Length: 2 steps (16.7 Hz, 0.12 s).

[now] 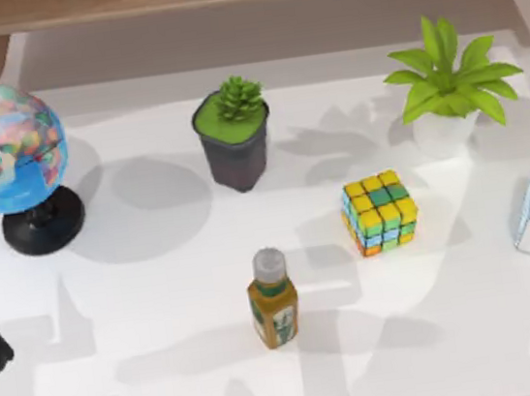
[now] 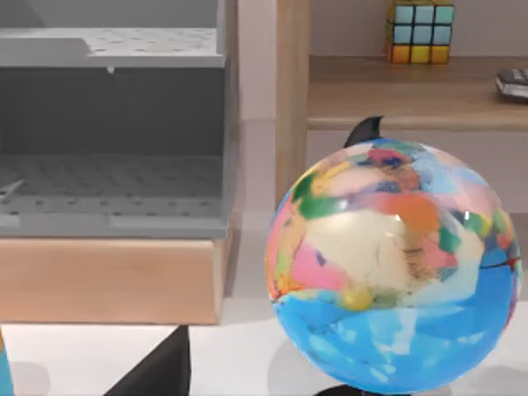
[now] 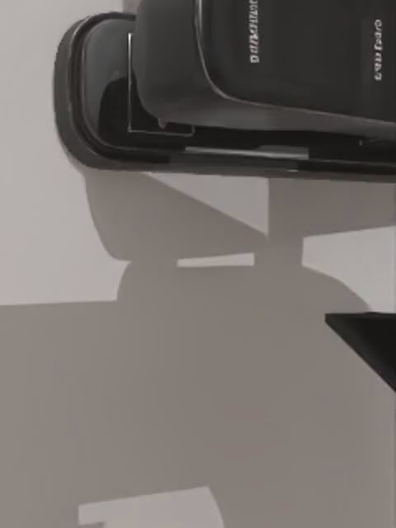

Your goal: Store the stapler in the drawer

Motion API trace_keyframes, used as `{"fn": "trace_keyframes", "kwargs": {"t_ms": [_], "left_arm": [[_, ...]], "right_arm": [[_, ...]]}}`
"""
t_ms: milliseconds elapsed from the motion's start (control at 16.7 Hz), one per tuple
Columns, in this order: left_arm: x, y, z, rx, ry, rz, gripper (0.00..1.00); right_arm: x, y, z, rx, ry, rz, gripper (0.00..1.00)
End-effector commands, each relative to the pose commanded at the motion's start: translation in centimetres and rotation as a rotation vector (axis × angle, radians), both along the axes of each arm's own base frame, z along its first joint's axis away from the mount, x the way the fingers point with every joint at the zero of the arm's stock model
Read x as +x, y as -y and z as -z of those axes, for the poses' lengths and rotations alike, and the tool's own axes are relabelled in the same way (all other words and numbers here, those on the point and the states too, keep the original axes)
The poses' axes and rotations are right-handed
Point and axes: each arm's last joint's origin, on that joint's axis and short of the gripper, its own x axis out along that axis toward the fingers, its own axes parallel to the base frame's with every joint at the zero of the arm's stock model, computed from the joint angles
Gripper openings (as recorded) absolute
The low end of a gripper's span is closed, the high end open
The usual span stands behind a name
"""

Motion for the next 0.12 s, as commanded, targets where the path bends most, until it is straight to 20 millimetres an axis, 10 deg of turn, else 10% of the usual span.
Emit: {"fn": "trace_keyframes", "kwargs": {"t_ms": [120], "left_arm": [[0.00, 0.00, 0.00, 0.000, 0.000, 0.000, 1.00]], "right_arm": [[0.00, 0.00, 0.00, 0.000, 0.000, 0.000, 1.00]]}}
